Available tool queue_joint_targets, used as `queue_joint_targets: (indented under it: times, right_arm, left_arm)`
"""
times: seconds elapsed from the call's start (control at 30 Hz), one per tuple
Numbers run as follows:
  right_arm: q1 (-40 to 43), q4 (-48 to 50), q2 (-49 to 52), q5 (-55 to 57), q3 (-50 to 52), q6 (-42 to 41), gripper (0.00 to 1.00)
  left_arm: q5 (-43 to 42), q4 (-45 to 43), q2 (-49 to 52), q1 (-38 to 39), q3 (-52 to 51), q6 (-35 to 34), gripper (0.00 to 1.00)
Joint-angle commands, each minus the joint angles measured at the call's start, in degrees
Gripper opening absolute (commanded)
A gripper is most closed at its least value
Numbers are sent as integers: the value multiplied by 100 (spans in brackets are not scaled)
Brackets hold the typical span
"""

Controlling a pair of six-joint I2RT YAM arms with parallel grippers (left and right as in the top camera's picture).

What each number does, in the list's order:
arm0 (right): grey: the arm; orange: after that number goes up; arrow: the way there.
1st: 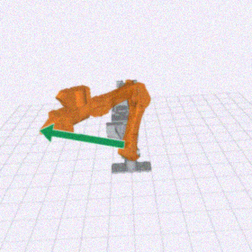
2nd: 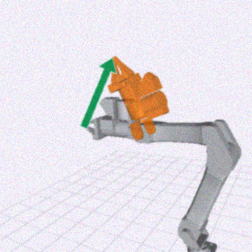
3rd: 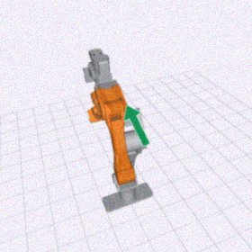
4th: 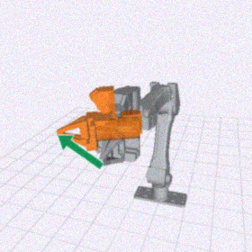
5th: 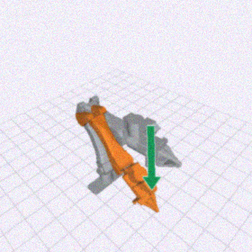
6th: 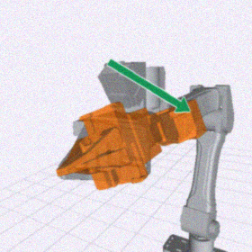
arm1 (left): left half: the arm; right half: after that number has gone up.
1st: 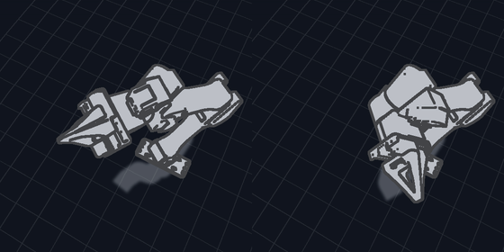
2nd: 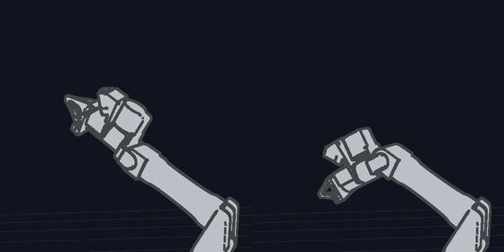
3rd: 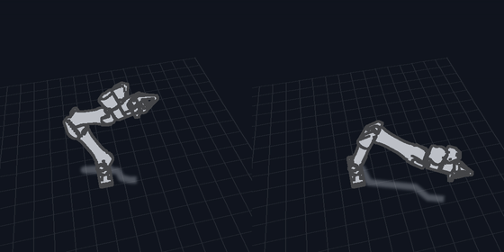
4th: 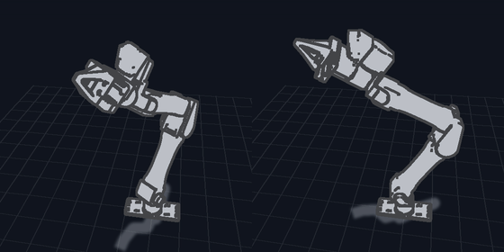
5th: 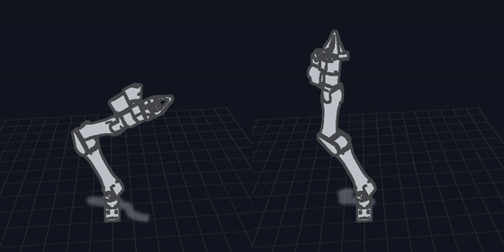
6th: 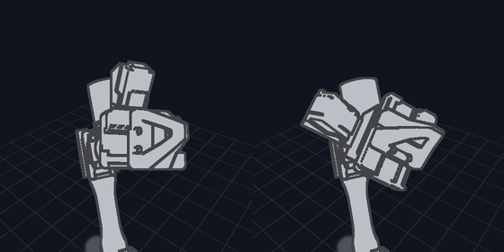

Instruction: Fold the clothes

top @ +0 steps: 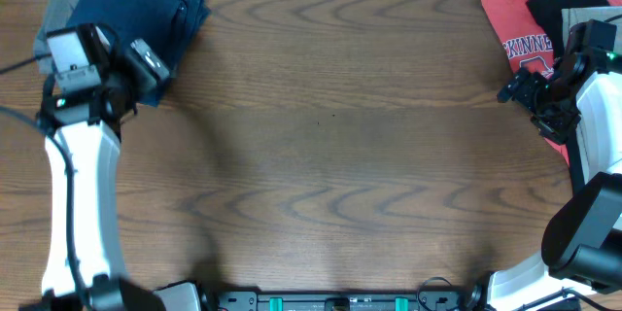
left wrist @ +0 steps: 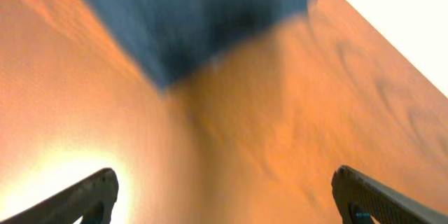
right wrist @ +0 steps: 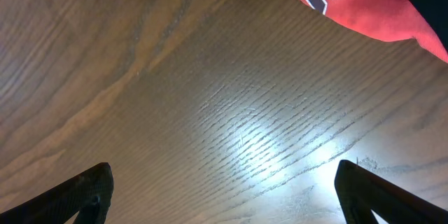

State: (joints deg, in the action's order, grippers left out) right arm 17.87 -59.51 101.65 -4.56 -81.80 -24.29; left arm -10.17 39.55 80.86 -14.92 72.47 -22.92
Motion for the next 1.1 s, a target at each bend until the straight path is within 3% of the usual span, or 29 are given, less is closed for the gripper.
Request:
queue_joint_targets:
  times: [0.0, 0.13, 0.33, 0.53, 0.73, 1.07]
  right_arm:
    - [-26, -9, 24, -15, -42, 59, 99]
    - [-26, -11, 24, -15, -42, 59, 99]
    - [-26, -11, 24, -15, -42, 61, 99]
    - [-28, -11, 24, -15, -42, 59, 99]
    - [-20, -9, 24, -15, -42, 59, 99]
    - [-44, -11, 24, -15, -42, 59, 99]
  left_arm:
    - [-634, 651, -481, -2, -39, -116, 98]
    - [-634, 1338, -1231, 166, -505, 151, 98]
    - [-673, 1574, -2673, 761, -1622, 269, 98]
    - [-1281, 2124, -3877, 1287, -2514, 267, 98]
    - [-1276, 3051, -4181, 1344, -2616, 269, 98]
    - [-1274, 3093, -4153, 1344, -2616, 271, 98]
